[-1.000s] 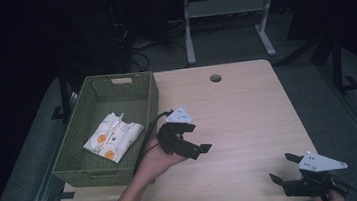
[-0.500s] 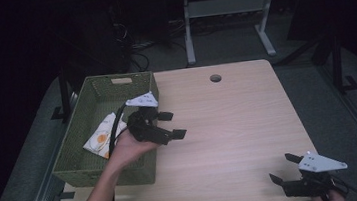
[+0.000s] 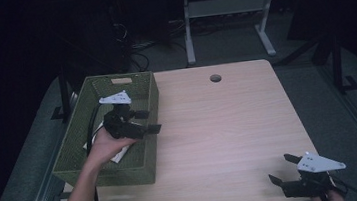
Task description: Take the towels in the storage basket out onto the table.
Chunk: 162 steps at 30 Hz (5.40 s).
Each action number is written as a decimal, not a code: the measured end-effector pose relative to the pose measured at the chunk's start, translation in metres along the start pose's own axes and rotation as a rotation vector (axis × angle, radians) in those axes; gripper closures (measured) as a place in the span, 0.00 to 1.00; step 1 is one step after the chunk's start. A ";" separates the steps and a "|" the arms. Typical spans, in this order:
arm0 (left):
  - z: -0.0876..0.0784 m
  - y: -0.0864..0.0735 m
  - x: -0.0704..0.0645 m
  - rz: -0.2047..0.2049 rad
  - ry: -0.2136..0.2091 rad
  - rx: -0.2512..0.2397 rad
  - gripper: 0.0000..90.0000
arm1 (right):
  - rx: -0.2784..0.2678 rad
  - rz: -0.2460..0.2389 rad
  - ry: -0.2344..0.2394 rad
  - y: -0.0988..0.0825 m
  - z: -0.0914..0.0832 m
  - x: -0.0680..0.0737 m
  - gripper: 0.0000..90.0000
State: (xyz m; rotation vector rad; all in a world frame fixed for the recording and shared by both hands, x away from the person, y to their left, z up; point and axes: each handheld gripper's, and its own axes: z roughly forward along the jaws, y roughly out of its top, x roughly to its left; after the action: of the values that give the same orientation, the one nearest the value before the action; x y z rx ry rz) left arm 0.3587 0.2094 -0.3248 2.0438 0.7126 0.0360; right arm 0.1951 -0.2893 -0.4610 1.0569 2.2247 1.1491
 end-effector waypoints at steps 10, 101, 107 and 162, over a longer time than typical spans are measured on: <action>-0.020 -0.017 0.035 -0.090 0.117 0.040 0.22 | 0.001 -0.014 0.005 0.001 0.001 0.001 0.15; -0.001 -0.057 0.106 -0.363 0.524 0.543 0.97 | -0.024 -0.008 0.023 -0.001 -0.003 -0.003 0.15; -0.022 -0.046 0.094 -0.364 0.493 0.433 0.97 | -0.026 -0.001 0.024 -0.001 -0.003 -0.002 0.15; -0.096 -0.012 0.041 -0.379 0.044 -0.173 0.97 | -0.045 0.019 -0.004 -0.002 -0.006 -0.003 0.15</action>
State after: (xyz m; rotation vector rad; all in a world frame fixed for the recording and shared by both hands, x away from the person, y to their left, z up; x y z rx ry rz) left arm 0.3586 0.3093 -0.2908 1.7218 1.0754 -0.0735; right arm 0.1925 -0.2959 -0.4595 1.0631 2.1799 1.1977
